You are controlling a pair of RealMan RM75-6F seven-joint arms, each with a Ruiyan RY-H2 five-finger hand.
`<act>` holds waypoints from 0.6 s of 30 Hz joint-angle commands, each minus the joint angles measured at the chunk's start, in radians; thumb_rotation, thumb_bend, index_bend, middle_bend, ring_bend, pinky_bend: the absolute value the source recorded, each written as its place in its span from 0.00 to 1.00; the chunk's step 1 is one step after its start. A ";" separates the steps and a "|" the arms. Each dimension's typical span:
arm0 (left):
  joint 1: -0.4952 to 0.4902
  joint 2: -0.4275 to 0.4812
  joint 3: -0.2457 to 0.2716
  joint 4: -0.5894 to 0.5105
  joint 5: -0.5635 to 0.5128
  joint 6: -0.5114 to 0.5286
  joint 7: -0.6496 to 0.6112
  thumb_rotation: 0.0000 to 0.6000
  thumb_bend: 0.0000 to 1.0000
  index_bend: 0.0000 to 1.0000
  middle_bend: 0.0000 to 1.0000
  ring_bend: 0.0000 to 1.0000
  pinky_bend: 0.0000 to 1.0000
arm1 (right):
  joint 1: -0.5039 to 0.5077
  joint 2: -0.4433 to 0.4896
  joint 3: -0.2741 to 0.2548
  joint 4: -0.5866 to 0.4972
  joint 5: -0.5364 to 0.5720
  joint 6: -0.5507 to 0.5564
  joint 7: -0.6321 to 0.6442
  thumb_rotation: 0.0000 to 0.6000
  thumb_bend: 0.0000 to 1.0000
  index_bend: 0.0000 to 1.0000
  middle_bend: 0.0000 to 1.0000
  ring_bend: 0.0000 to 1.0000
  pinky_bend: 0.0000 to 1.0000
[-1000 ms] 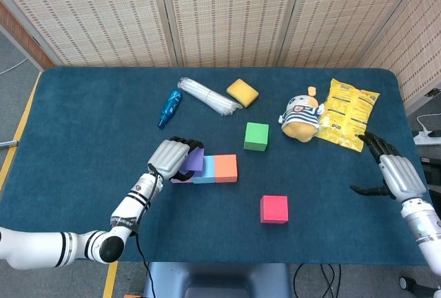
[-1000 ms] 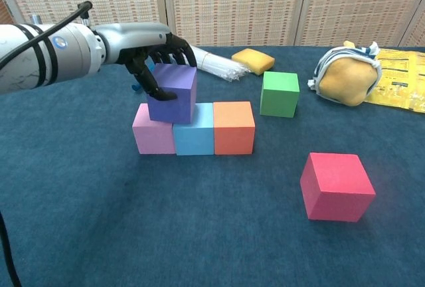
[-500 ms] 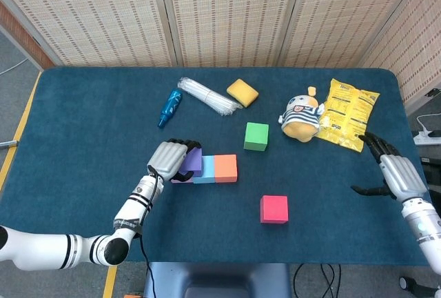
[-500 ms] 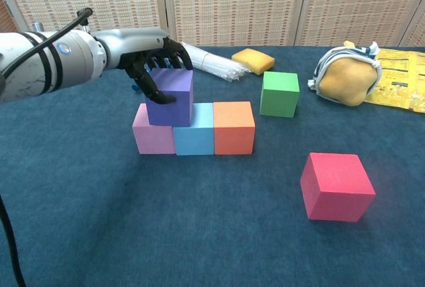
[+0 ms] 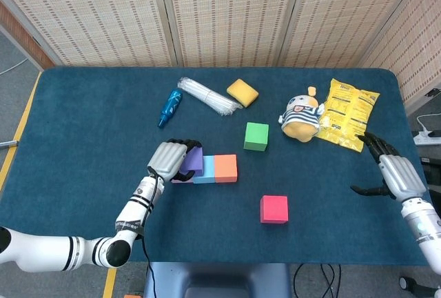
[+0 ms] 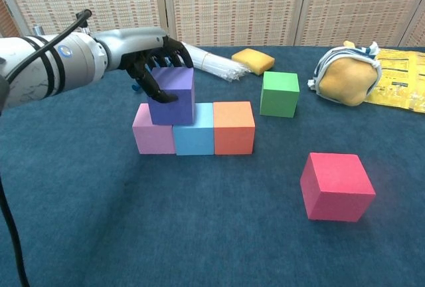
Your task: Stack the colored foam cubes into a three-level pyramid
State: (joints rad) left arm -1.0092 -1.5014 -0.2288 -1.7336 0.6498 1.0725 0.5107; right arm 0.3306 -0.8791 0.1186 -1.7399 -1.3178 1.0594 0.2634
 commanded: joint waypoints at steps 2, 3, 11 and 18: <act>0.004 -0.005 0.001 0.005 0.002 0.001 0.001 1.00 0.34 0.28 0.35 0.28 0.26 | 0.001 0.000 0.000 0.001 0.002 -0.002 -0.001 1.00 0.24 0.00 0.10 0.09 0.21; 0.004 -0.006 0.001 0.006 0.003 0.001 0.001 1.00 0.34 0.28 0.35 0.28 0.26 | 0.001 0.000 0.000 0.001 0.002 -0.002 -0.001 1.00 0.24 0.00 0.10 0.09 0.21; 0.009 -0.015 0.003 0.014 0.007 0.000 0.007 1.00 0.34 0.28 0.35 0.28 0.26 | 0.001 -0.002 0.000 0.002 0.002 -0.003 0.000 1.00 0.24 0.00 0.10 0.09 0.21; 0.013 -0.016 0.006 0.012 0.013 -0.001 0.014 1.00 0.34 0.19 0.27 0.21 0.25 | 0.002 -0.002 0.001 0.003 0.003 -0.005 0.002 1.00 0.24 0.00 0.10 0.09 0.21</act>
State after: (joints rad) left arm -0.9964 -1.5177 -0.2238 -1.7216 0.6617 1.0715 0.5243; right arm 0.3322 -0.8814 0.1191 -1.7366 -1.3150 1.0547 0.2650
